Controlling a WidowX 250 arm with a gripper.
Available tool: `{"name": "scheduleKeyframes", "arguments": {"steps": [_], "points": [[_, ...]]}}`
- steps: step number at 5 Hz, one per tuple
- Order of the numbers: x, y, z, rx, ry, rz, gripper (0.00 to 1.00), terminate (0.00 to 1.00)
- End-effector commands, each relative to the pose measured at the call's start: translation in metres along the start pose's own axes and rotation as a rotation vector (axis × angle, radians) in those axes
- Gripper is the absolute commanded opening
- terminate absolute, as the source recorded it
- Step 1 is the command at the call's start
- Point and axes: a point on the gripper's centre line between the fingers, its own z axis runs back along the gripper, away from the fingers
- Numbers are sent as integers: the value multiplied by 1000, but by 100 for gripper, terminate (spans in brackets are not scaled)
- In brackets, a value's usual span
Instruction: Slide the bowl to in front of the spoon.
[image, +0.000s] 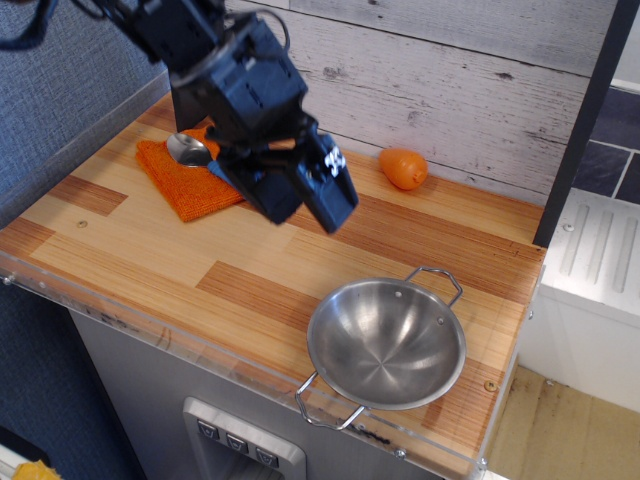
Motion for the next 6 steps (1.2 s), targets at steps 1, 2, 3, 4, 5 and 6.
{"name": "scheduleKeyframes", "arguments": {"steps": [1, 2, 3, 4, 5, 6], "points": [[-12, 9, -11, 85, -13, -24, 100, 0], [-18, 21, -21, 67, -10, 24, 100, 0], [-21, 27, -33, 35, -15, 69, 100, 0], [-25, 28, -48, 13, -4, 101, 100, 0], [-27, 23, -61, -26, 3, 114, 100, 0], [-28, 17, -74, -65, 12, 112, 100, 0]]}}
